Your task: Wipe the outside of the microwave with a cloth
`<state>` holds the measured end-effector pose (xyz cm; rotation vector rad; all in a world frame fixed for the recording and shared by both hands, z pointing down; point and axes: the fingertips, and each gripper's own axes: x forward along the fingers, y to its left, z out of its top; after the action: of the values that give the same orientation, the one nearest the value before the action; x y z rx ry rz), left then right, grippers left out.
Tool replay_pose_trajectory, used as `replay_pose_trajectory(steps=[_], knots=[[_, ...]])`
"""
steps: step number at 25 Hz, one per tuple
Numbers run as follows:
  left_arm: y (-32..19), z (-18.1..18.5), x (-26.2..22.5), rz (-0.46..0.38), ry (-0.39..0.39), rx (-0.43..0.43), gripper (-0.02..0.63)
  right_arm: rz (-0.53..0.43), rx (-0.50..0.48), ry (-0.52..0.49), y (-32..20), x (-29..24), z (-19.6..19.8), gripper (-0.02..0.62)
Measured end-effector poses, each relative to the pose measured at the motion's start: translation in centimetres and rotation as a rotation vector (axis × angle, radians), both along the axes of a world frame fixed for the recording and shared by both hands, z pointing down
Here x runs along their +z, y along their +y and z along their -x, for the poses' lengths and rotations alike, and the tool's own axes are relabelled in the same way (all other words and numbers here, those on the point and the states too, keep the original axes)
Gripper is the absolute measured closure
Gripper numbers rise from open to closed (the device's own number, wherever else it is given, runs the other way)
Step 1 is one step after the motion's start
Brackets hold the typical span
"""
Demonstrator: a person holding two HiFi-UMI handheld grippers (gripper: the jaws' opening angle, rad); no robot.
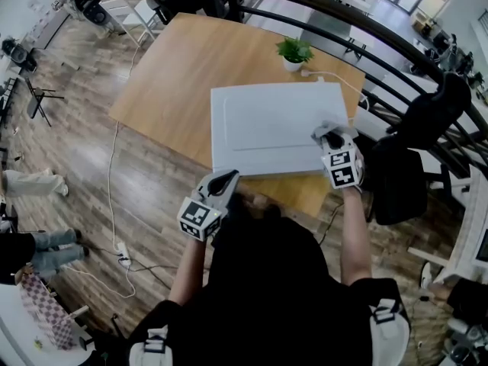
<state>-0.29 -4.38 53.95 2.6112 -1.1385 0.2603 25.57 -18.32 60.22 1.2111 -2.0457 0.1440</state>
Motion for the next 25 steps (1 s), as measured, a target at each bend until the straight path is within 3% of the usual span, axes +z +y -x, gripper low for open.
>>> replay_pose_trajectory(steps=[25], knots=[[-1.4,3.8,0.1,0.008,0.006,0.007,0.606,0.045,-0.116,-0.022,1.2,0.0,10.6,0.58]])
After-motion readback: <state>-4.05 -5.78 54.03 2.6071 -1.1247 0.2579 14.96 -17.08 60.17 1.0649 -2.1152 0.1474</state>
